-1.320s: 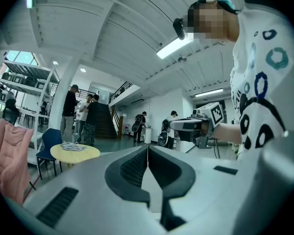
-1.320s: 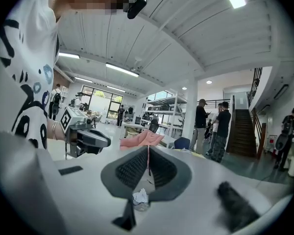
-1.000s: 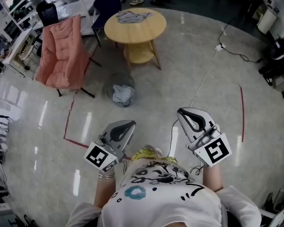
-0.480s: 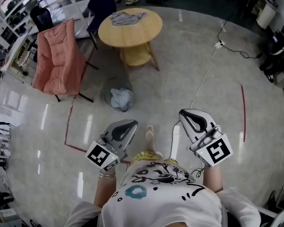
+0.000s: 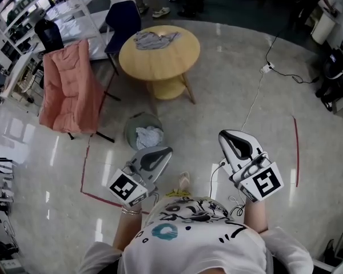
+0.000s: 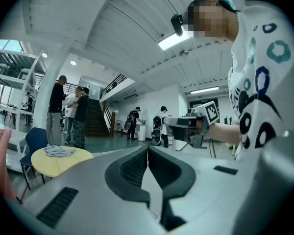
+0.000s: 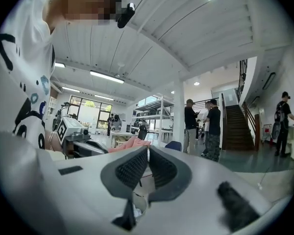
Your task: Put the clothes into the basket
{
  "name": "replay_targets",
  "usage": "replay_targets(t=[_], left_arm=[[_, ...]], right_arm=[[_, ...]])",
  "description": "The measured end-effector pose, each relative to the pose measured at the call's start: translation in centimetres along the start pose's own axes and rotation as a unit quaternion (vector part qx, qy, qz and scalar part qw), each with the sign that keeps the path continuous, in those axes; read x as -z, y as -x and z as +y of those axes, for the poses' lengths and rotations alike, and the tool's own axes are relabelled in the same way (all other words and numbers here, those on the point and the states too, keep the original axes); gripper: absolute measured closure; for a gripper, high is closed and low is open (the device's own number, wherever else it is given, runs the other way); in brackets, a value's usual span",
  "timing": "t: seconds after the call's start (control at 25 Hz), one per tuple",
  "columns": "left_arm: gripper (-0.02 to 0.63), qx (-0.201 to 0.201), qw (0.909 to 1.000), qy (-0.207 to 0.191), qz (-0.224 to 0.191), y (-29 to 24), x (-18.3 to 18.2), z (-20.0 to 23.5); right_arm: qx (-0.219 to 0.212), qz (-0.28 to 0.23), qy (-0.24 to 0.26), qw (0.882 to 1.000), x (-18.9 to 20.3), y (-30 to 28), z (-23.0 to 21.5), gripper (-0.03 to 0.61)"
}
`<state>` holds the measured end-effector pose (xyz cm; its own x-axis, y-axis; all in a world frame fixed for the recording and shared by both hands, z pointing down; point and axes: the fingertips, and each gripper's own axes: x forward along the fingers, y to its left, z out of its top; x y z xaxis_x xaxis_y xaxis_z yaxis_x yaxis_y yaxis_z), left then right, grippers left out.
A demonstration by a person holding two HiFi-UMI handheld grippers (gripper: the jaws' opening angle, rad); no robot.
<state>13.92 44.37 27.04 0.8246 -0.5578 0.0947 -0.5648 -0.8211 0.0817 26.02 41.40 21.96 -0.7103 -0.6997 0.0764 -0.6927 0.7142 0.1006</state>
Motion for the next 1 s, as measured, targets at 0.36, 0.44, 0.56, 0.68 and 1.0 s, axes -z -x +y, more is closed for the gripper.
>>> replay_targets(t=[0.36,0.44,0.56,0.68,1.0], left_arm=[[0.598,-0.005,1.0,0.003,-0.004,-2.4,-0.2,8.7],[0.598,0.0,0.9999,0.007,-0.008,-3.0,-0.1,9.7],[0.597,0.008,0.9998,0.017,-0.006,-3.7,0.2,11.3],[0.597,0.011,0.9995,0.029,0.0,-3.9,0.4,12.8],[0.598,0.004,0.9991,0.042,0.009,-6.4,1.5,15.1]], right_arm=[[-0.008,0.007,-0.012,1.0,1.1,-7.3,-3.4,0.548],[-0.003,0.006,-0.01,1.0,1.0,-8.4,-4.3,0.548],[0.007,0.012,-0.016,1.0,1.1,-10.1,-5.6,0.548],[0.011,0.027,-0.027,0.999,1.7,-11.0,-6.2,0.548],[0.033,0.043,-0.069,0.996,4.6,-11.4,-10.5,0.548]])
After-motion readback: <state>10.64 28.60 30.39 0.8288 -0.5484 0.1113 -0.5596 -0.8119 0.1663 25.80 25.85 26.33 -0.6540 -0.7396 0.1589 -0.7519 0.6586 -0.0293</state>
